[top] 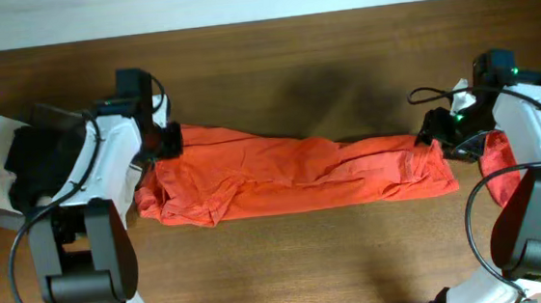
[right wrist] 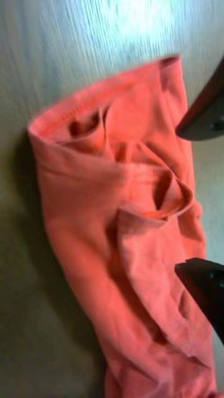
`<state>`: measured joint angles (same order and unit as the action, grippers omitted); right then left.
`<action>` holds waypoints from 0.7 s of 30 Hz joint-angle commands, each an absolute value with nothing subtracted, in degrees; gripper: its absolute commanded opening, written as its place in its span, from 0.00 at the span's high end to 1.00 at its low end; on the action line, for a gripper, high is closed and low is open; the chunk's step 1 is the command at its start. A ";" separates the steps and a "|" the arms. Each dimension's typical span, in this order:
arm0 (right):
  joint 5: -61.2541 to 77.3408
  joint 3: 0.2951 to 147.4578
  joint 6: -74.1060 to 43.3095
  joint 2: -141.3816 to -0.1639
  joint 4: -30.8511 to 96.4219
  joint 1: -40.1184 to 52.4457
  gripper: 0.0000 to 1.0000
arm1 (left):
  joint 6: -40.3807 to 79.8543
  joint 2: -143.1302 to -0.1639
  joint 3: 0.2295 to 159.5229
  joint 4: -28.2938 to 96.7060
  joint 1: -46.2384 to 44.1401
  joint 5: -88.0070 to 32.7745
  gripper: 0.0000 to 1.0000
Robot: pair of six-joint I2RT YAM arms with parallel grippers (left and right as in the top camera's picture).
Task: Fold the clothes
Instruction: 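Move the right gripper to the orange strip's right end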
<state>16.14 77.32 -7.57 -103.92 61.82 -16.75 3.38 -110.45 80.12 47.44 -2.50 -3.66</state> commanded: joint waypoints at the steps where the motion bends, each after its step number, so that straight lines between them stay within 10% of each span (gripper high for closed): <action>1: 21.34 74.32 -10.11 -104.29 60.20 -16.88 0.40 | 2.02 -109.82 75.26 44.23 -3.86 -6.46 0.69; 11: 29.30 69.28 -12.27 -104.53 52.90 -16.78 0.39 | 1.63 -109.93 68.86 37.26 -7.07 -6.44 0.68; 21: 29.08 67.18 -6.17 -104.53 48.84 -16.43 0.66 | 1.63 -109.93 68.75 36.77 -7.25 -6.22 0.69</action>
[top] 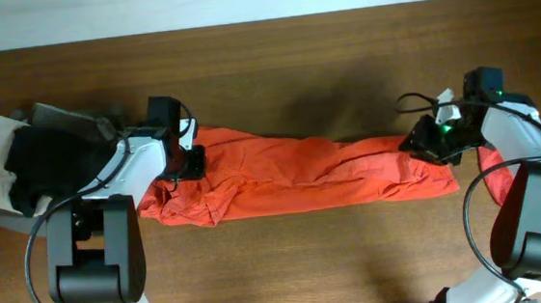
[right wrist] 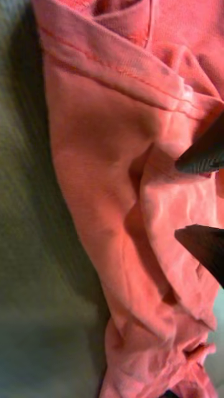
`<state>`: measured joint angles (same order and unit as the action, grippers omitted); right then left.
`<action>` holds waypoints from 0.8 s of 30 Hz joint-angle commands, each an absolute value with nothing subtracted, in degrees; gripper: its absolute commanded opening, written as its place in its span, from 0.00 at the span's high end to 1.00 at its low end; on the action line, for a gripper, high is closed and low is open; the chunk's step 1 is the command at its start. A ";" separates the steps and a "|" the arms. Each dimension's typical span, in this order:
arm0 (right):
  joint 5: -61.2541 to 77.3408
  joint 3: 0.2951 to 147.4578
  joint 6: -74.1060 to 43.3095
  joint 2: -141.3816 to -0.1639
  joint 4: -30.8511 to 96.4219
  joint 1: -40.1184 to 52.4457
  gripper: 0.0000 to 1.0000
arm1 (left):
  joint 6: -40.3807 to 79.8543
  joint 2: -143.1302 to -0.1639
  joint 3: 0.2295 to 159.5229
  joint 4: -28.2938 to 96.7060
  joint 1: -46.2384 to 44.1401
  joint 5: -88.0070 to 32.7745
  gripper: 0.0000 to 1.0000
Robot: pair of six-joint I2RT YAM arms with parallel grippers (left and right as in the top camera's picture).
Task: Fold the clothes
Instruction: 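Move the right gripper to the orange strip's right end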
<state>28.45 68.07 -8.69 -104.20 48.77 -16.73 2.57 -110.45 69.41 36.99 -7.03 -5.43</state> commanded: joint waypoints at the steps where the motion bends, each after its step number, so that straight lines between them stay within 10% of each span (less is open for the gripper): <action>1: 28.05 67.07 -6.26 -104.53 49.43 -16.38 0.62 | 1.63 -109.93 68.75 36.77 -7.25 -6.22 0.69; 6: 23.31 66.52 -6.24 -104.53 50.61 -16.36 0.56 | 1.63 -109.93 68.75 36.82 -7.25 -6.22 0.69; 16: 23.77 66.41 -5.96 -104.53 47.70 -16.36 0.94 | 1.63 -109.93 68.75 36.86 -7.25 -5.72 0.69; 24: 23.75 65.56 -6.00 -104.55 49.56 -16.08 0.79 | 1.63 -109.93 68.75 36.88 -7.25 -4.71 0.69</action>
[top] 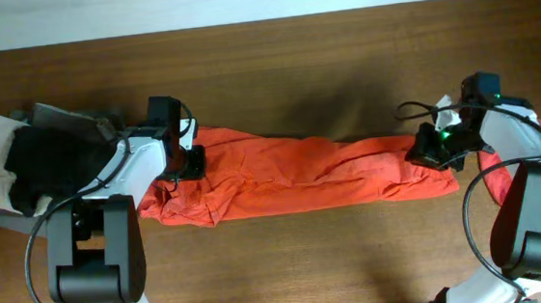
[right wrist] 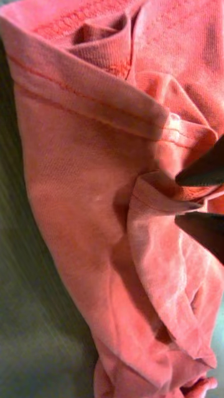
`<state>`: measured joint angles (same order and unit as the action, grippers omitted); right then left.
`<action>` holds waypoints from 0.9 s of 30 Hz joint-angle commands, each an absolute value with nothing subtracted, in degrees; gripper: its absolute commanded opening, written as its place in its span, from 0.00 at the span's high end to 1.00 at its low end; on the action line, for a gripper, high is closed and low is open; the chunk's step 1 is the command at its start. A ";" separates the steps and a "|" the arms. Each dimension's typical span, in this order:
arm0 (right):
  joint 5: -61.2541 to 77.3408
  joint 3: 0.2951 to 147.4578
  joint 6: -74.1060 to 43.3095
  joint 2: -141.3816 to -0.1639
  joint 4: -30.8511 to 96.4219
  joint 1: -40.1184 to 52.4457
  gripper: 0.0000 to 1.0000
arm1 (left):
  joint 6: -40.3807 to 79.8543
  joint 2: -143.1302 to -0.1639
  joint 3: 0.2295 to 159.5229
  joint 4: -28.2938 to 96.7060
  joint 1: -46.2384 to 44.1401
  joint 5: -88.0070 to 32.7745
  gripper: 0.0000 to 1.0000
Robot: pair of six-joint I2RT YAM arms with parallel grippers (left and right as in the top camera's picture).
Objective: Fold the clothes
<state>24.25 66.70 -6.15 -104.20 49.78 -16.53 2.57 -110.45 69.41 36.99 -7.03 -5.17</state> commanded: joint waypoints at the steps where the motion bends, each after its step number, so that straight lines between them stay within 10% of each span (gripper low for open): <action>1: 23.75 65.08 -6.02 -104.57 48.93 -16.03 0.78 | 1.63 -109.93 68.75 36.88 -7.25 -4.71 0.69; 6: 23.77 63.16 -6.11 -104.57 45.91 -16.05 0.96 | 1.61 -109.93 68.75 37.10 -7.25 -4.71 0.69; 27: 17.08 63.16 -0.51 -90.48 55.88 -8.86 0.96 | 1.19 -109.93 68.75 37.76 -7.25 -4.71 0.69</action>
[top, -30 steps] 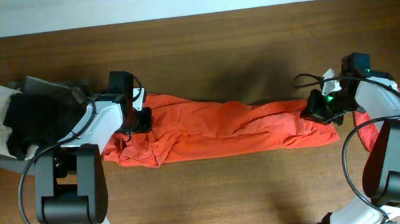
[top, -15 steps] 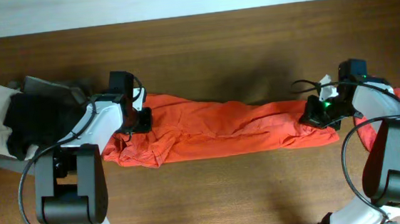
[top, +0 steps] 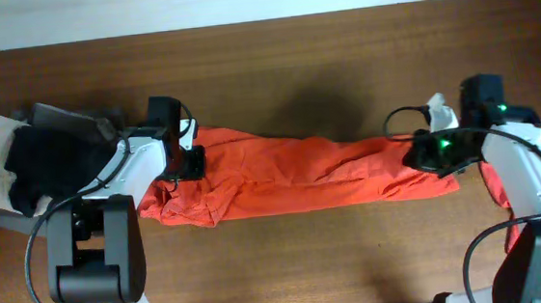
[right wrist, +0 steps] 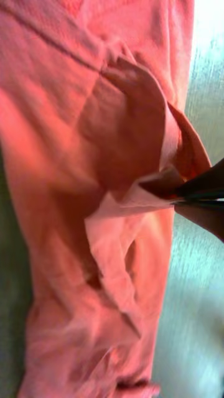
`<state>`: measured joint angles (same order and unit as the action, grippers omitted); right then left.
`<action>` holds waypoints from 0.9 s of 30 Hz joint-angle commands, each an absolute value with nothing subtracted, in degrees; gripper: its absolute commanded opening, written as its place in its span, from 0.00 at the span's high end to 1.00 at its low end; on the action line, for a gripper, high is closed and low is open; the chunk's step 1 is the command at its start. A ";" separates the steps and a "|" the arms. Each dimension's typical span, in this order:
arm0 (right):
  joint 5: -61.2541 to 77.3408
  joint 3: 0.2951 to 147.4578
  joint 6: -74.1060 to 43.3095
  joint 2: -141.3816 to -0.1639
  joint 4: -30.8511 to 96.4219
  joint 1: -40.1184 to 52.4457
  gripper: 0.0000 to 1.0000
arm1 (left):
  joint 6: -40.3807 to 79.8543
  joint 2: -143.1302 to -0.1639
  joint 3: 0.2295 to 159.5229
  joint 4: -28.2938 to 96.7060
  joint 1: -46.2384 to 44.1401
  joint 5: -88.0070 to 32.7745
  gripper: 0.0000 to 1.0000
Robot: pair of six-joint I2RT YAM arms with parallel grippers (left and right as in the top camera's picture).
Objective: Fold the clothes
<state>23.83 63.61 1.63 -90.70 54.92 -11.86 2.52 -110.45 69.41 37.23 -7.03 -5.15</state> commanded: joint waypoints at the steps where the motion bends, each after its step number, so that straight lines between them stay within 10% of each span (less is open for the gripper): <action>1: 14.26 63.11 -2.04 -90.48 56.73 -7.94 0.96 | 1.17 -109.93 68.75 37.95 -7.25 -4.69 0.69; 10: -7.86 62.96 -24.45 -90.48 65.87 -4.58 0.95 | 1.19 -109.93 68.77 38.09 -7.25 -4.71 0.69; 17: -8.40 61.41 -28.01 -90.48 63.92 -4.56 0.55 | 1.19 -109.93 68.77 38.13 -7.25 -4.71 0.69; 27: 9.67 60.64 -16.75 -90.48 55.18 -4.56 0.47 | 1.19 -109.93 68.77 38.15 -7.25 -4.73 0.69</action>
